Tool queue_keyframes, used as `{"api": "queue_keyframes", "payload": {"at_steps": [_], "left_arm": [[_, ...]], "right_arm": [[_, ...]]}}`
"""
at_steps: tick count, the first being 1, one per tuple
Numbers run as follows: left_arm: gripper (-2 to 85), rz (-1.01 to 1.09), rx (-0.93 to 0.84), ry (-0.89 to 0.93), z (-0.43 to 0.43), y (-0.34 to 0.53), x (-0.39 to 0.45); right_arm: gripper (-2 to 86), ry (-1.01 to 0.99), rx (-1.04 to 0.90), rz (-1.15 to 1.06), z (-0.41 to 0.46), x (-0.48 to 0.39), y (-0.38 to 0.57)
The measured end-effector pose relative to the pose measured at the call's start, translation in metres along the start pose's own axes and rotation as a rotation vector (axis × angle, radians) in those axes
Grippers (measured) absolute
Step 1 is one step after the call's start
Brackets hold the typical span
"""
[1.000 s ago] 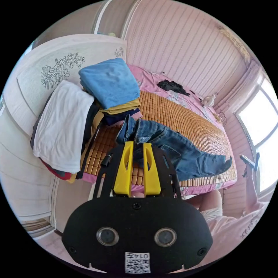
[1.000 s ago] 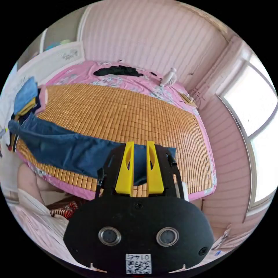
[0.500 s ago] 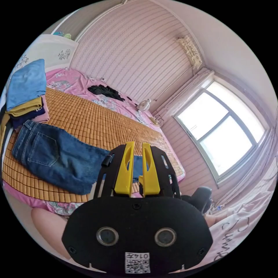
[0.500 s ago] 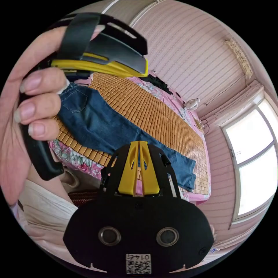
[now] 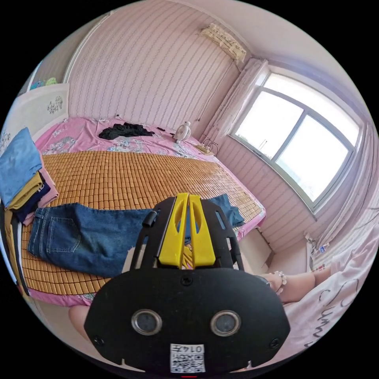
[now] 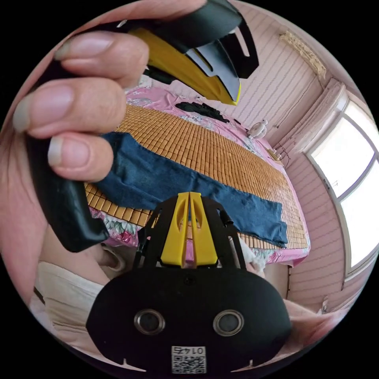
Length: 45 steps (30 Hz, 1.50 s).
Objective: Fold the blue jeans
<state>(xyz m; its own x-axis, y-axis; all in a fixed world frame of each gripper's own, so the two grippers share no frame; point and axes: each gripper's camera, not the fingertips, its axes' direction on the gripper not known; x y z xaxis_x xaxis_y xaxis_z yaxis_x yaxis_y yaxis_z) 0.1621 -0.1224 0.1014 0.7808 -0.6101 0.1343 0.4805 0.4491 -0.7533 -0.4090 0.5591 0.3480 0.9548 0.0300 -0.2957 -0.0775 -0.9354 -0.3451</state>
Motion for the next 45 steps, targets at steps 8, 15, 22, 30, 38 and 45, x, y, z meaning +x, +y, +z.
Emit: {"api": "queue_keyframes", "payload": {"at_steps": [8,15,22,30,38,45], "left_arm": [[-1.0,0.012,-0.094,-0.019,0.050,0.008,0.005],[-0.9,-0.116,-0.075,-0.012,0.083,0.005,-0.022],[4.1,-0.090,-0.089,-0.064,0.120,-0.006,-0.053],[12.1,-0.176,-0.263,-0.323,0.157,0.001,-0.173],[12.7,-0.107,-0.581,-0.453,0.244,0.028,-0.216],[12.5,-0.111,-0.547,-0.463,0.248,0.036,-0.219]], "right_arm": [[-1.0,0.018,-0.046,0.092,0.030,-0.009,0.012],[-1.0,0.011,-0.111,0.150,0.058,-0.006,-0.008],[-1.0,-0.119,-0.208,0.016,0.108,0.021,-0.047],[-1.0,-0.185,-0.415,0.073,0.211,0.054,-0.091],[-1.0,-0.148,-0.524,0.029,0.260,0.053,-0.093],[-0.9,-0.029,-0.475,-0.040,0.270,0.047,-0.091]]}}
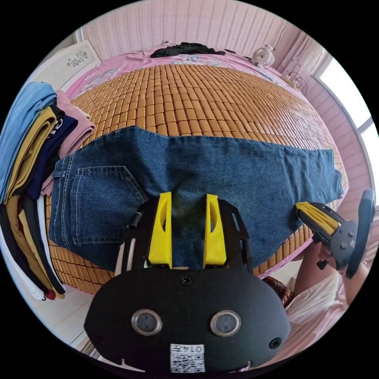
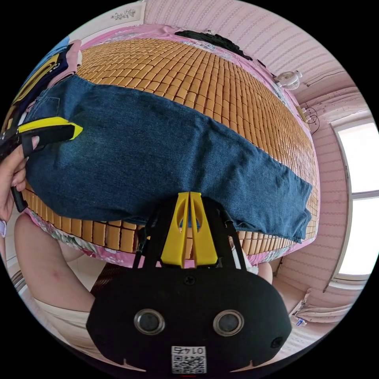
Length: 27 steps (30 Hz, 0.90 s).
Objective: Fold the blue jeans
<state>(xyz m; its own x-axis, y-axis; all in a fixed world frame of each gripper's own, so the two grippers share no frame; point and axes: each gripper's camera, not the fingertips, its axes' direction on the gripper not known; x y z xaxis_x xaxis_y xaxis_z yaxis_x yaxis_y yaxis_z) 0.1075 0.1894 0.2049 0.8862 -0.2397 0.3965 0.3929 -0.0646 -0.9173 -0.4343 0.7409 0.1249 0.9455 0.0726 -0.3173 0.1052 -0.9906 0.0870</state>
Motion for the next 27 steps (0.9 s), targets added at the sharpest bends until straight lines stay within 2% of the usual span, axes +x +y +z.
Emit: {"api": "queue_keyframes", "payload": {"at_steps": [11,17,20,24,27], "left_arm": [[12.5,-0.010,0.064,-0.009,0.007,0.015,-0.013],[12.2,-0.015,0.077,-0.006,0.007,0.022,-0.025],[9.7,-0.037,0.060,0.020,0.002,0.026,-0.037],[8.3,-0.082,0.115,0.116,-0.030,0.041,-0.069],[8.6,-0.107,0.221,0.099,-0.062,0.053,-0.103]], "right_arm": [[-0.9,-0.014,-0.003,-0.003,0.022,0.032,-0.005],[-1.0,-0.035,0.107,-0.148,0.036,0.057,0.014],[-1.0,-0.153,0.153,-0.229,0.042,0.089,0.024],[-0.9,-0.391,0.170,-0.092,0.052,0.183,0.030],[-0.6,-0.517,0.235,0.009,0.062,0.266,0.042]]}}
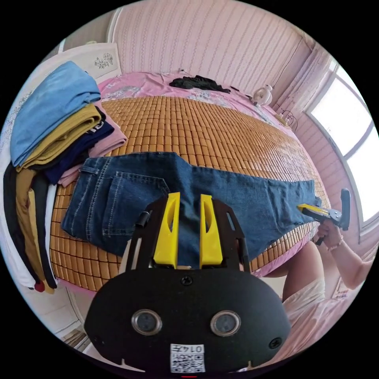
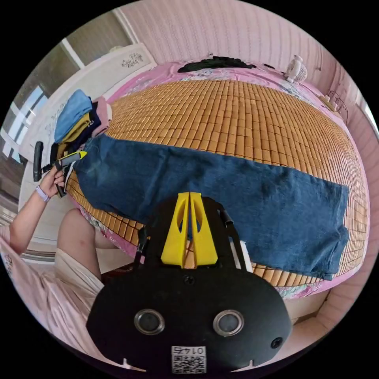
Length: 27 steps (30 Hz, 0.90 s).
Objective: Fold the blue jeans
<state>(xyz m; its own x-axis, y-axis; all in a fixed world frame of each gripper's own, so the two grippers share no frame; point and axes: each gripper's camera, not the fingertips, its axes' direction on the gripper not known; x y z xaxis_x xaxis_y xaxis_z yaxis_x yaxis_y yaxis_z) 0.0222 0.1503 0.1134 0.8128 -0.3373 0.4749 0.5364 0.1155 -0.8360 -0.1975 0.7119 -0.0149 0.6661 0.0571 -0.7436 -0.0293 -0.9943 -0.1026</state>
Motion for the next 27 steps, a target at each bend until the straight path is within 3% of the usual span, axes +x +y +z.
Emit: {"api": "queue_keyframes", "payload": {"at_steps": [4,8,13,17,20,22,25,27], "left_arm": [[11.3,-0.083,0.002,-0.111,-0.012,-0.022,-0.055],[13.8,-0.178,-0.039,-0.091,0.000,-0.046,-0.089],[13.5,-0.207,-0.206,-0.133,0.045,-0.059,-0.105],[11.6,-0.168,-0.210,-0.234,0.048,-0.059,-0.095],[3.6,-0.165,-0.236,-0.248,0.041,-0.060,-0.102],[0.1,-0.168,-0.230,-0.210,0.034,-0.058,-0.111],[-0.7,-0.131,-0.215,-0.236,0.023,-0.053,-0.109],[-0.9,-0.123,-0.176,-0.238,0.005,-0.052,-0.109]], "right_arm": [[1.4,0.047,0.056,0.117,-0.026,0.089,0.014],[12.9,0.289,0.075,0.245,-0.043,0.162,0.020],[16.1,0.362,0.031,0.361,-0.038,0.224,0.011],[14.3,0.346,-0.053,0.472,-0.007,0.263,0.005],[8.5,0.280,-0.003,0.578,-0.010,0.288,0.019],[1.1,0.253,-0.020,0.564,-0.014,0.296,0.025],[-0.4,0.187,0.000,0.544,-0.031,0.305,0.038],[-0.7,0.150,0.112,0.512,-0.064,0.303,0.053]]}}
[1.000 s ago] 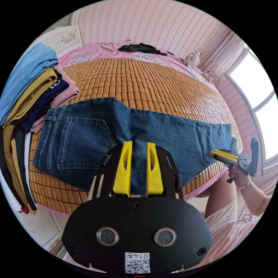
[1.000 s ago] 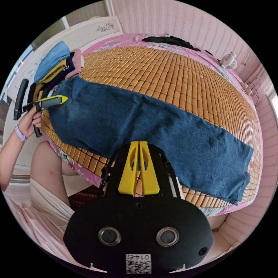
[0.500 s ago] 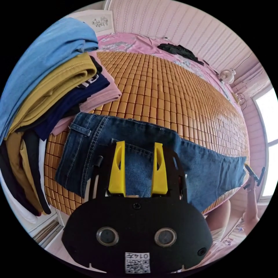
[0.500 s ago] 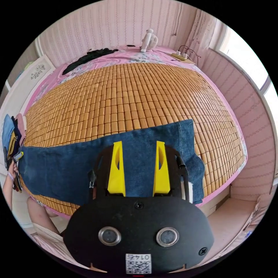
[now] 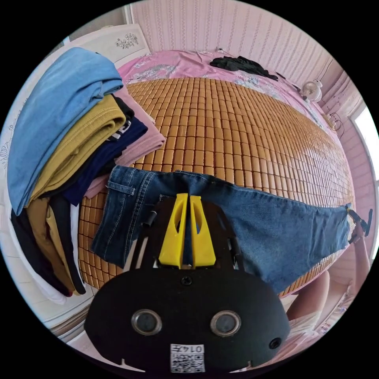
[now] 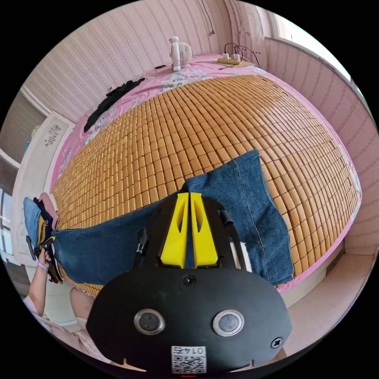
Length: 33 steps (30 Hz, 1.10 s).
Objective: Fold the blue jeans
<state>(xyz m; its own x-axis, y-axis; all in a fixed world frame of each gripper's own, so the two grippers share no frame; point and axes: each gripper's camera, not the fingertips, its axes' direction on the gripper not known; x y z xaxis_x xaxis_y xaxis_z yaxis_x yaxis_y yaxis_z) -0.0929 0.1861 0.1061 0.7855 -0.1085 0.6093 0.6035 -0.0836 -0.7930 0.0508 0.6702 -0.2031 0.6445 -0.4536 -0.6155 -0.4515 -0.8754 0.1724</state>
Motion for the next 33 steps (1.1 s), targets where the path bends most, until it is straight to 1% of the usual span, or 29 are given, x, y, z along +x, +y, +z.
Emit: {"api": "queue_keyframes", "payload": {"at_steps": [1,2,3,4,6,7,8,10,12,13,14,15,16,17,19,21,23,27,30,33], "left_arm": [[-0.9,-0.005,0.046,0.029,-0.017,0.004,-0.007],[-1.0,-0.007,0.072,0.053,-0.027,0.007,-0.012],[-1.0,-0.006,0.131,0.103,-0.049,0.016,-0.021],[-1.0,-0.001,0.192,0.136,-0.074,0.028,-0.030],[-1.0,0.006,0.282,0.158,-0.110,0.057,-0.043],[-1.0,0.010,0.342,0.175,-0.134,0.082,-0.054],[-1.0,0.007,0.365,0.185,-0.144,0.096,-0.060],[-1.0,-0.043,0.426,0.231,-0.175,0.159,-0.087],[-1.0,-0.080,0.424,0.251,-0.182,0.211,-0.103],[-1.0,-0.123,0.377,0.246,-0.176,0.243,-0.111],[-1.0,-0.147,0.345,0.238,-0.169,0.258,-0.115],[-1.0,-0.215,0.276,0.223,-0.155,0.287,-0.123],[-1.0,-0.282,0.226,0.209,-0.143,0.312,-0.133],[-1.0,-0.301,0.204,0.203,-0.138,0.323,-0.138],[-1.0,-0.402,0.175,0.129,-0.140,0.353,-0.159],[-1.0,-0.438,0.237,0.066,-0.157,0.360,-0.169],[-1.0,-0.405,0.283,0.047,-0.168,0.350,-0.171],[-0.9,-0.251,0.260,0.066,-0.151,0.278,-0.147],[-0.8,-0.170,0.222,0.042,-0.113,0.216,-0.119],[-0.8,-0.202,0.161,0.024,-0.071,0.166,-0.103]], "right_arm": [[-0.8,-0.024,0.040,-0.011,-0.012,0.002,0.004],[-0.8,-0.075,0.129,-0.039,-0.039,0.004,0.015],[-0.8,-0.111,0.215,-0.060,-0.068,0.007,0.030],[-0.8,-0.123,0.259,-0.066,-0.083,0.009,0.040],[-0.7,-0.156,0.428,-0.079,-0.139,0.020,0.093],[-0.6,-0.161,0.460,-0.078,-0.150,0.024,0.109],[-0.4,-0.167,0.501,-0.064,-0.168,0.031,0.142],[-0.1,-0.144,0.497,-0.049,-0.179,0.040,0.188],[0.1,-0.075,0.361,0.006,-0.164,0.053,0.239],[0.2,-0.060,0.310,0.033,-0.155,0.058,0.249],[0.1,-0.037,0.206,0.102,-0.137,0.070,0.265],[0.1,-0.002,0.155,0.129,-0.127,0.078,0.278],[0.0,0.027,0.147,0.135,-0.125,0.080,0.282],[0.0,0.096,0.157,0.135,-0.128,0.081,0.284],[-0.1,0.156,0.173,0.093,-0.134,0.075,0.275],[-0.1,0.163,0.193,-0.021,-0.136,0.057,0.248],[-0.2,0.142,0.197,-0.111,-0.126,0.038,0.224],[-0.2,0.034,0.154,-0.234,-0.073,-0.011,0.166],[-0.2,0.059,0.107,-0.245,-0.025,-0.038,0.133],[-0.2,0.083,0.075,-0.200,0.014,-0.048,0.111]]}}
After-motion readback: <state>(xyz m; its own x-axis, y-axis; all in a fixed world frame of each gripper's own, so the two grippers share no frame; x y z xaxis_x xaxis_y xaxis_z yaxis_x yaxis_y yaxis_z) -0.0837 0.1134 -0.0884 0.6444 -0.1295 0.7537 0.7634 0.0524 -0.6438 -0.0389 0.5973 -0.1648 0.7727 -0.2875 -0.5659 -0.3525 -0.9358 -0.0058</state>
